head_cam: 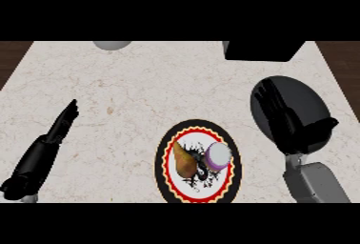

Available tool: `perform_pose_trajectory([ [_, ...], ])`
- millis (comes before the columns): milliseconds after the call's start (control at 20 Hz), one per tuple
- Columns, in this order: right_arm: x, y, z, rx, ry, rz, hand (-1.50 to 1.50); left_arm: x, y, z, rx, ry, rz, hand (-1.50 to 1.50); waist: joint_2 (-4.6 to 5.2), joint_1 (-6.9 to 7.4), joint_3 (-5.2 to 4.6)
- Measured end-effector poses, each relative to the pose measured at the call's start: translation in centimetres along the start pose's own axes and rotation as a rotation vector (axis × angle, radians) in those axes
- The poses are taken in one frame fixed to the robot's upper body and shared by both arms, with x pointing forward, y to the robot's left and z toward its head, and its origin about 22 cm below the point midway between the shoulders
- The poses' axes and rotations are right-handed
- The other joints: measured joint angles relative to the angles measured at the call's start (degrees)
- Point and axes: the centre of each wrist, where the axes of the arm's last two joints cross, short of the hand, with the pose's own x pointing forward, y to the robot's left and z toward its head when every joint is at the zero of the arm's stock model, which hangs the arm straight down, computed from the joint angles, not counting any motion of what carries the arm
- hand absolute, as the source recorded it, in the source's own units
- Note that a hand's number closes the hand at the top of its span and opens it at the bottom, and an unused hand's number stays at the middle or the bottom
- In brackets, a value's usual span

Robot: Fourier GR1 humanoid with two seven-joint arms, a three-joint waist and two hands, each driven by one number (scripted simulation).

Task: Pick the can from the plate and place it in the pan

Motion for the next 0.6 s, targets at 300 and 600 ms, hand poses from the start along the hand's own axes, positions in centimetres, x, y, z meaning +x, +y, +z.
perform_pose_trajectory([
  [300, 0.3, 2.0, 0.9, 0.054, -0.002, 0.048, 1.50, -3.5, -3.1, 1.8, 0.177, 0.257, 0.275, 0.00, 0.30, -0.48, 1.73],
  [600, -1.0, 3.7, 4.8, -0.014, -0.149, 0.377, -1.50, -5.4, -5.5, 3.1, 0.295, 0.448, 0.476, 0.00, -0.36, -2.81, 1.94],
])
